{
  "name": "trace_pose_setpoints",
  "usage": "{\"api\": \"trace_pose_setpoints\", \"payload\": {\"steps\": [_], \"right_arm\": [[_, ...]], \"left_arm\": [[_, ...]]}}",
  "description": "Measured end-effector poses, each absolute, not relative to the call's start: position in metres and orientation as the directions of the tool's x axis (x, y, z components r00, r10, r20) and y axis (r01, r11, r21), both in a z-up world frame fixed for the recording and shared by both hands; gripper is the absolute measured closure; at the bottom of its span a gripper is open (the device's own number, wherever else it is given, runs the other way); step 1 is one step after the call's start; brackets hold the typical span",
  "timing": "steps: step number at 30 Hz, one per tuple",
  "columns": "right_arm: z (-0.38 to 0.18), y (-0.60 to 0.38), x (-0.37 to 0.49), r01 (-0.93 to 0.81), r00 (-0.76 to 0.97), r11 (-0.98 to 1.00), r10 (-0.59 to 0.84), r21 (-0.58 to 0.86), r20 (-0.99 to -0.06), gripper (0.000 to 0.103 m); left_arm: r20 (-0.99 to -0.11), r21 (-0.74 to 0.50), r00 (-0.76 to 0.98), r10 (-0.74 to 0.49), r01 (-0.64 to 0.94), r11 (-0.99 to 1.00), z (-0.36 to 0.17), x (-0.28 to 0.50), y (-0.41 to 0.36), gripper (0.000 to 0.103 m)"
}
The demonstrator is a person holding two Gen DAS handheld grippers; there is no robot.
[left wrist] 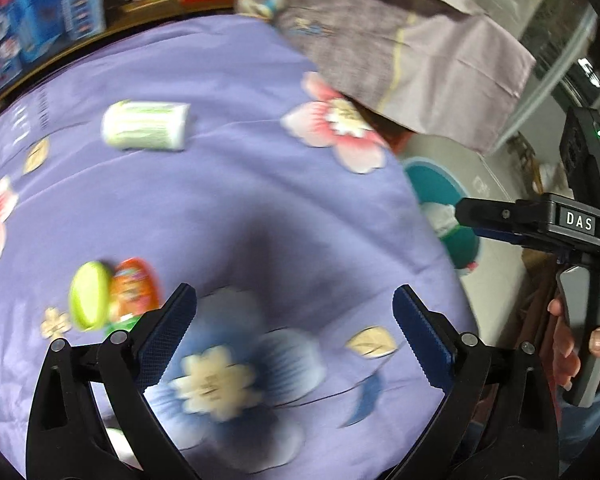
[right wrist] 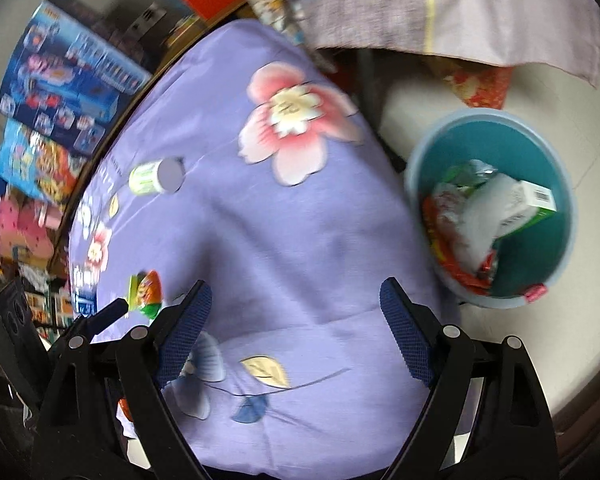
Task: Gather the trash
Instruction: 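Move both tools back over the tablecloth toward the water bottle and pill bottle, then grasp the blue-label water bottle with the left tool while the right tool grasps the white-green pill bottle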
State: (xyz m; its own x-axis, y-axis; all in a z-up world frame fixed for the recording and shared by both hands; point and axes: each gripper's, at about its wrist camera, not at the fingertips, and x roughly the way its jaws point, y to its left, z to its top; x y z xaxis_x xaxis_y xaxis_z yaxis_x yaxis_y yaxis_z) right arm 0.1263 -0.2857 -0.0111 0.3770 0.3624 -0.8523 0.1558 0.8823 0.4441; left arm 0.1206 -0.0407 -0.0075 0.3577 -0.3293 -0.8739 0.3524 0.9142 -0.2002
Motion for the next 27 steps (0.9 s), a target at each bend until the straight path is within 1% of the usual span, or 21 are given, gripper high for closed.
{"api": "trace_pose_setpoints", "payload": {"steps": [8,9,11,16,23,27], "right_arm": [[-0.008,-0.207,0.148,0.051,0.308,0.922,0.35,0.383,-0.885,0.021],[-0.008,-0.196,0.151,0.037,0.296,0.927,0.347,0.374,-0.89,0.019],[-0.008,-0.177,0.156,0.01,0.279,0.933,0.343,0.36,-0.897,0.018],[-0.01,-0.124,0.165,-0.06,0.228,0.944,0.331,0.326,-0.916,0.018],[-0.011,-0.059,0.176,-0.154,0.183,0.948,0.305,0.279,-0.935,0.017],[-0.01,-0.031,0.181,-0.197,0.184,0.946,0.295,0.259,-0.938,0.017]], "left_arm": [[-0.877,-0.151,0.413,-0.245,0.246,0.957,-0.008,0.121,0.054,0.004],[-0.877,-0.149,0.419,-0.237,0.233,0.961,-0.008,0.121,0.066,0.004],[-0.875,-0.153,0.43,-0.222,0.189,0.97,-0.008,0.122,0.095,0.004],[-0.869,-0.179,0.454,-0.195,0.077,0.981,-0.01,0.121,0.164,0.004],[-0.864,-0.185,0.478,-0.159,-0.007,0.983,-0.01,0.114,0.227,0.004],[-0.868,-0.163,0.479,-0.128,-0.032,0.986,-0.012,0.114,0.256,0.004]]}}
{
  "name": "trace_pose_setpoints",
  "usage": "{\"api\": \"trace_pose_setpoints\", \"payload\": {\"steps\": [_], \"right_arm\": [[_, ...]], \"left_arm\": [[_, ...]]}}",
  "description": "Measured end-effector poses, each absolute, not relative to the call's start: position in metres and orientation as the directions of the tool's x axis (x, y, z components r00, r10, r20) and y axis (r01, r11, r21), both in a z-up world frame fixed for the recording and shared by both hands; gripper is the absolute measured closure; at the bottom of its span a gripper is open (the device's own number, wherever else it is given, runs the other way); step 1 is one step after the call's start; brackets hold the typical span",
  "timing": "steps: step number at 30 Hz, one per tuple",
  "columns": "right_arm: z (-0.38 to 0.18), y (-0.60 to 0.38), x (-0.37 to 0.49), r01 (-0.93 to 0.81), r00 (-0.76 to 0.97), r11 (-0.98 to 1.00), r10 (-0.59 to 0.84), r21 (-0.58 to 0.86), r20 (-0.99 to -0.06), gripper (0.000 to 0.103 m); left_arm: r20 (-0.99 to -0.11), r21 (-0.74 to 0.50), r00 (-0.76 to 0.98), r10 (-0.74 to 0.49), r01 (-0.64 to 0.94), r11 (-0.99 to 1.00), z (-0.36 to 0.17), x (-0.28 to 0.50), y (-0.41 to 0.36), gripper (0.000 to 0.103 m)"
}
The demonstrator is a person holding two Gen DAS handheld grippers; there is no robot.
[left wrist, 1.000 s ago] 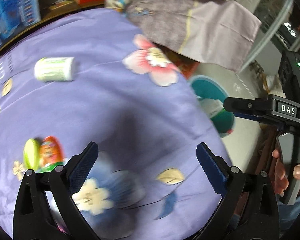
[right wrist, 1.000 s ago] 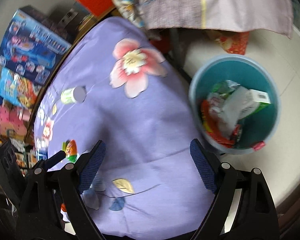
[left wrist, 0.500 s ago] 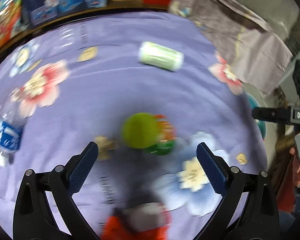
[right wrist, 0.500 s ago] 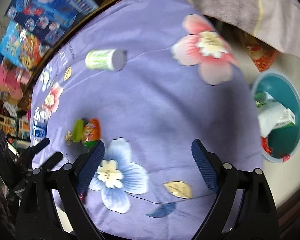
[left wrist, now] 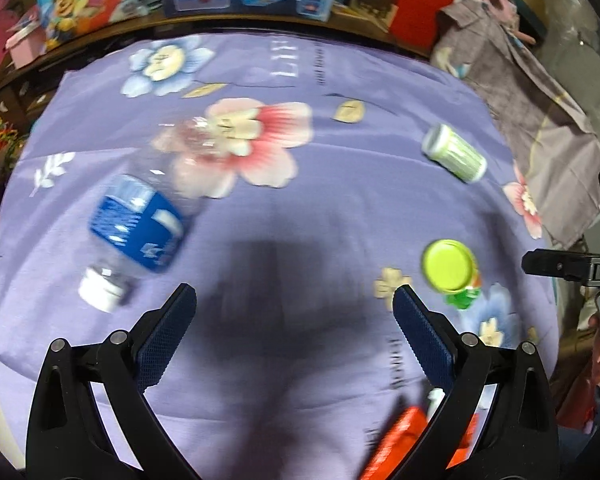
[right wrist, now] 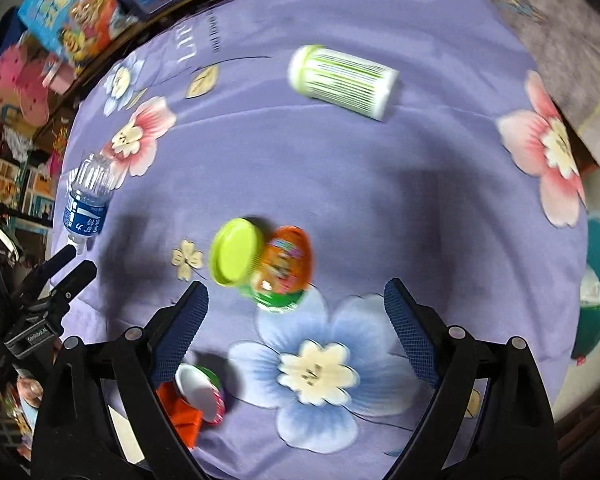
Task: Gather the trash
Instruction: 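Grasp the blue-label water bottle with the left tool while the right tool grasps the white-green pill bottle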
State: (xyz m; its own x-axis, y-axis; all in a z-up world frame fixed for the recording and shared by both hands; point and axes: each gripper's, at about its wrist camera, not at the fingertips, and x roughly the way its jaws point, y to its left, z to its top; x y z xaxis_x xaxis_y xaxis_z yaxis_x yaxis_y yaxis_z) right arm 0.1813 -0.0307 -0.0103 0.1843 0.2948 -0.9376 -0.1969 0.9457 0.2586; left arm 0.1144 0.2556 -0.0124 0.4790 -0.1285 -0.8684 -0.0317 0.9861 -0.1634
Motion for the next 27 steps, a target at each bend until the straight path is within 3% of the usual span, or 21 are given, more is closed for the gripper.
{"api": "trace_pose_setpoints", "payload": {"steps": [10,20,22,24,27], "right_arm": [[-0.019,0.025,0.206,-0.277,0.155,0.941,0.243,0.194,-0.958,0.017],[-0.031,0.019,0.235,-0.306,0.146,0.944,0.176,0.124,-0.973,0.017],[-0.031,0.012,0.244,-0.312,0.159,0.944,0.169,0.113,-0.973,0.017],[-0.029,0.007,0.254,-0.313,0.174,0.945,0.155,0.095,-0.972,0.017],[-0.024,-0.002,0.273,-0.324,0.202,0.944,0.131,0.06,-0.971,0.017]], "left_arm": [[-0.878,-0.038,0.478,0.0,-0.07,0.997,-0.022,0.149,0.331,0.004],[-0.914,-0.023,0.405,0.011,-0.077,0.997,-0.065,0.184,0.347,0.005],[-0.912,-0.026,0.409,0.004,-0.068,0.997,-0.066,0.186,0.342,0.021],[-0.909,-0.016,0.416,0.014,-0.067,0.998,-0.065,0.188,0.336,0.031],[-0.903,-0.001,0.429,0.025,-0.06,0.998,-0.061,0.186,0.322,0.031]]}}
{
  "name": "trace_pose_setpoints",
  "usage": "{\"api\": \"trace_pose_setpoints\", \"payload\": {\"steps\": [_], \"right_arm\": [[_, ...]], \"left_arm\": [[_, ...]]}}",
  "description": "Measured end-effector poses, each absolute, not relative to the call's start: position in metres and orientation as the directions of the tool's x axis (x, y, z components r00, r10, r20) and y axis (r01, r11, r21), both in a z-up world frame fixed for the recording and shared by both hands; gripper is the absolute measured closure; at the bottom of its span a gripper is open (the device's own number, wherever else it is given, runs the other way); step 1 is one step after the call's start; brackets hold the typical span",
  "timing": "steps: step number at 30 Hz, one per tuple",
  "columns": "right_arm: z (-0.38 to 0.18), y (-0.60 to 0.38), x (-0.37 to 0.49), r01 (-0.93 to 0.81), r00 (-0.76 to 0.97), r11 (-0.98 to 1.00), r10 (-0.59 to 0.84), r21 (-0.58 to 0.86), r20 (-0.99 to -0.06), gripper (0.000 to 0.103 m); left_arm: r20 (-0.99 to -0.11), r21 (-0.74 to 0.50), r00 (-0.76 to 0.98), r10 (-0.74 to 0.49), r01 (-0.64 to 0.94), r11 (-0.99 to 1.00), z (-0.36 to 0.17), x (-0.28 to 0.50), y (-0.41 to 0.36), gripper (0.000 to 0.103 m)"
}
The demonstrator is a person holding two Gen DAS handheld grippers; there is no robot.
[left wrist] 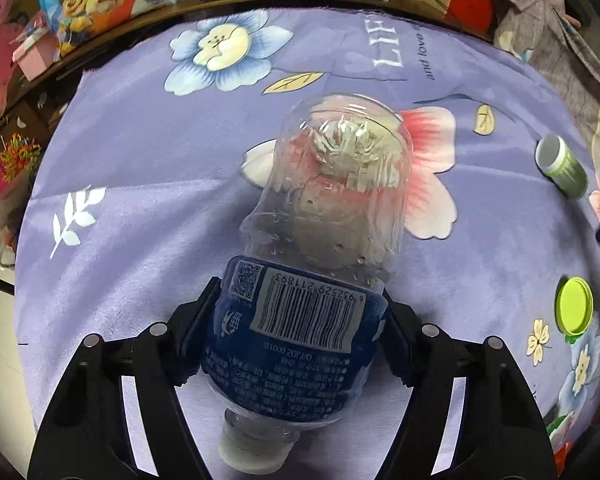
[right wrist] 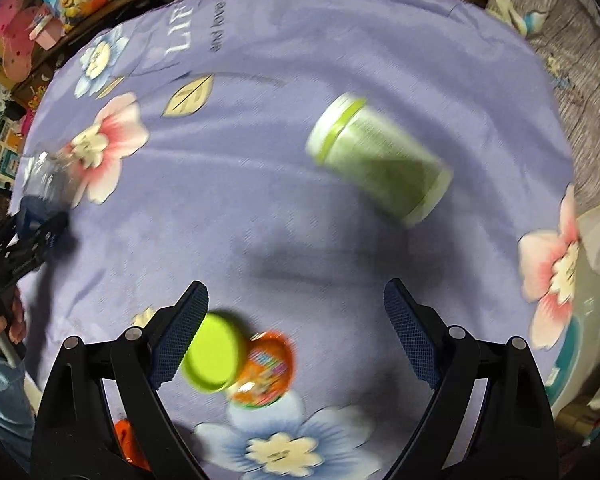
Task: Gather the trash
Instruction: 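Grasp the blue-label water bottle with the left tool while the right tool grasps the white-green pill bottle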
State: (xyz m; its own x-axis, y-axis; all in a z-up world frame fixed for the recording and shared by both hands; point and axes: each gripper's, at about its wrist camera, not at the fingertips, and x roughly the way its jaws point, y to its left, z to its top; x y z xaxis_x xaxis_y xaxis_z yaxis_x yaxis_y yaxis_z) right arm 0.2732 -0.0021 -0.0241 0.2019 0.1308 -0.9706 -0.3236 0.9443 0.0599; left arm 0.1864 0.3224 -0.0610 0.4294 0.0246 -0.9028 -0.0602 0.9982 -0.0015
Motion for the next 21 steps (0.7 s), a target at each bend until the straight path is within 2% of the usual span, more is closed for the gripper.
{"api": "trace_pose_setpoints", "payload": {"steps": [11,17,21], "right_arm": [[-0.03,-0.015,0.334,-0.428,0.226,0.904,0.085,-0.02,-0.97,0.017],[-0.046,0.001,0.35,-0.558,0.206,0.826,0.043,-0.081,-0.978,0.017],[-0.058,0.009,0.358,-0.607,0.183,0.791,0.054,-0.07,-0.982,0.017]], "left_arm": [[-0.902,-0.104,0.415,-0.122,0.064,0.992,-0.056,0.193,0.246,0.031],[-0.908,-0.126,0.393,-0.146,0.075,0.989,-0.061,0.207,0.22,0.031],[-0.914,-0.118,0.381,-0.138,0.077,0.99,-0.065,0.217,0.205,0.031]]}}
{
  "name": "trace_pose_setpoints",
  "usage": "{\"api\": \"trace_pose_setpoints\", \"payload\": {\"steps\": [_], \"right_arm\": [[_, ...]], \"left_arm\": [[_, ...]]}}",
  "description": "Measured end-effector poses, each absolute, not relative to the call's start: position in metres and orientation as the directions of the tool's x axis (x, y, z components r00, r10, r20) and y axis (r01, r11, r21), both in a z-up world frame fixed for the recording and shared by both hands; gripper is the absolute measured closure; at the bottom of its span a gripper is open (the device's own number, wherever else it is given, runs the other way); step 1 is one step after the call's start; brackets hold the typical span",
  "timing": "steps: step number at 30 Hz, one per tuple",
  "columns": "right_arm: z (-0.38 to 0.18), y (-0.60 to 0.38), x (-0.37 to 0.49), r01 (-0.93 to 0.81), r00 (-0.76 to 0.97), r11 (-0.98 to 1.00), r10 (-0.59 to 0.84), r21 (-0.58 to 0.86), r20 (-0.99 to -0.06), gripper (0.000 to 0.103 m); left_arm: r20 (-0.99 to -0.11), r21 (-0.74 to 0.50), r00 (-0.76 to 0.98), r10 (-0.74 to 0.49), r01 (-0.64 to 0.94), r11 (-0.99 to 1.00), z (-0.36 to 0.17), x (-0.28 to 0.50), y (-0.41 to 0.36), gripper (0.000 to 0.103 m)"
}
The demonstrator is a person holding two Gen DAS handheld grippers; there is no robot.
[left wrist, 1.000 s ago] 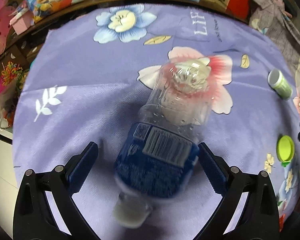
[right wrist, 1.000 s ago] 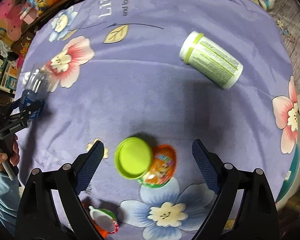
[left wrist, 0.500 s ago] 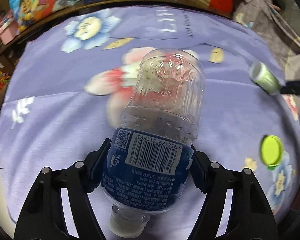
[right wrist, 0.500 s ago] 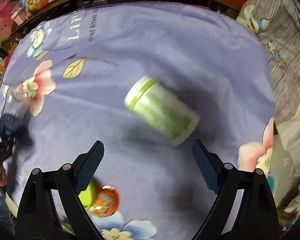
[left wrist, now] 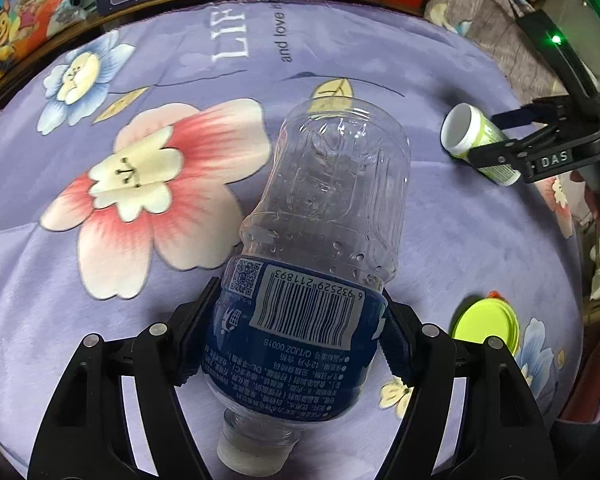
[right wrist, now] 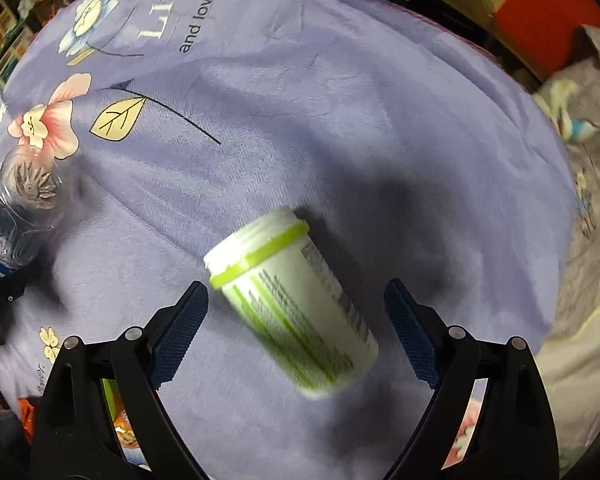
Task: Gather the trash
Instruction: 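Grasp the blue-label water bottle with the left tool while the right tool grasps the white-green pill bottle, then carry the water bottle and pill bottle over the teal bin and open both tools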
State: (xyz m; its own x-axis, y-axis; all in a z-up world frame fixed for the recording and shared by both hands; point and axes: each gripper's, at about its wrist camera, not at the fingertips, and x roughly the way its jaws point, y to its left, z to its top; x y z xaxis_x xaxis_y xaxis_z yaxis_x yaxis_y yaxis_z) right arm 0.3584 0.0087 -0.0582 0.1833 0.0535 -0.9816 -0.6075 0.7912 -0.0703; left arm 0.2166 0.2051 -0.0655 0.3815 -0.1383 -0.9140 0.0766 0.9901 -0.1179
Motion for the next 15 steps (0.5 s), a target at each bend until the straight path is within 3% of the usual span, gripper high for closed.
{"api": "trace_pose_setpoints", "payload": {"steps": [4,6,7,15], "right_arm": [[-0.069,0.016,0.353,-0.65,0.174,0.757,0.059,-0.069,-0.983,0.023],[-0.071,0.015,0.346,-0.657,0.166,0.751,0.064,-0.062,-0.984,0.047],[-0.07,0.013,0.345,-0.646,0.155,0.762,0.084,-0.037,-0.984,0.05],[-0.053,-0.036,0.306,-0.474,0.139,0.871,0.221,0.131,-0.965,0.051]], "left_arm": [[-0.917,-0.103,0.38,-0.121,0.068,0.992,-0.066,0.223,0.196,0.03],[-0.919,-0.094,0.378,-0.111,0.065,0.994,-0.066,0.224,0.195,0.03],[-0.92,-0.086,0.378,-0.103,0.062,0.994,-0.066,0.225,0.193,0.03],[-0.919,-0.057,0.387,-0.081,0.074,0.996,-0.061,0.216,0.174,0.031]]}}
